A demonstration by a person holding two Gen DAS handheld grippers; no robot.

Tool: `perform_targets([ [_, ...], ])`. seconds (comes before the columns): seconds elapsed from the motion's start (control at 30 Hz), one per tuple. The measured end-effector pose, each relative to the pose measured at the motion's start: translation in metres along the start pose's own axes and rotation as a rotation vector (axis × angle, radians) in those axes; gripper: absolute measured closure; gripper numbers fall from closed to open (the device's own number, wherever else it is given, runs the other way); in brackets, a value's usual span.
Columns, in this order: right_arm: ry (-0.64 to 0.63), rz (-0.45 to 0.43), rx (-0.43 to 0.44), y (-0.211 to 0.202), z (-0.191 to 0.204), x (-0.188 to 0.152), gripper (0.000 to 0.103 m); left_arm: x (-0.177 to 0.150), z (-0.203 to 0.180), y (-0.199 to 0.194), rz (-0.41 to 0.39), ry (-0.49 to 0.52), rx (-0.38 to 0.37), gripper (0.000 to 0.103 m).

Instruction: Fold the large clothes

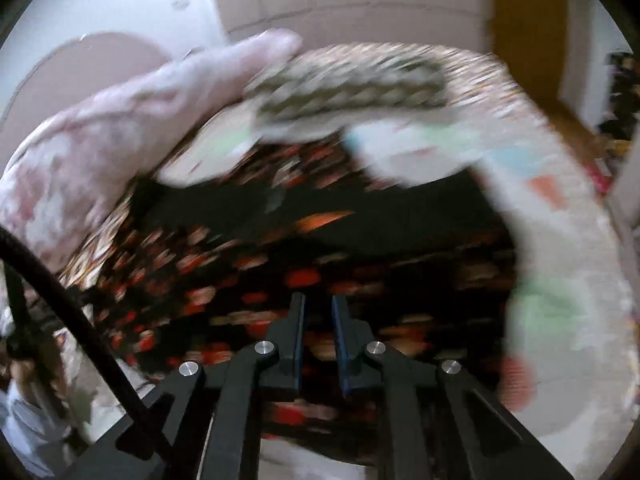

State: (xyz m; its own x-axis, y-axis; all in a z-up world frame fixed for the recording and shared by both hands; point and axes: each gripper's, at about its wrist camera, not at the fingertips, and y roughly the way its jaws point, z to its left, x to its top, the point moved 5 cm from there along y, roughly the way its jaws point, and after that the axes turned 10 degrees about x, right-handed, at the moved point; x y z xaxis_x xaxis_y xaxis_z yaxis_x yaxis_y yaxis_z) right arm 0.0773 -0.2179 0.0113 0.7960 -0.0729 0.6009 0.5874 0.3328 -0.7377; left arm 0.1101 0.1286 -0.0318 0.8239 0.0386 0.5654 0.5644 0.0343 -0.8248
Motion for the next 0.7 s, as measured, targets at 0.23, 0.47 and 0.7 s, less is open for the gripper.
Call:
perform_targets([
  [0.23, 0.018, 0.141, -0.079, 0.084, 0.005, -0.013, 0.089, -0.010, 0.011, 0.020, -0.001, -0.078, -0.076, 0.007],
  [0.47, -0.074, 0.058, -0.052, 0.046, 0.068, 0.031, 0.088, -0.015, 0.015, 0.020, -0.052, -0.118, -0.130, 0.004],
  [0.7, -0.228, 0.194, 0.047, 0.160, 0.174, 0.075, 0.089, -0.016, 0.021, 0.020, -0.069, -0.157, -0.188, 0.004],
])
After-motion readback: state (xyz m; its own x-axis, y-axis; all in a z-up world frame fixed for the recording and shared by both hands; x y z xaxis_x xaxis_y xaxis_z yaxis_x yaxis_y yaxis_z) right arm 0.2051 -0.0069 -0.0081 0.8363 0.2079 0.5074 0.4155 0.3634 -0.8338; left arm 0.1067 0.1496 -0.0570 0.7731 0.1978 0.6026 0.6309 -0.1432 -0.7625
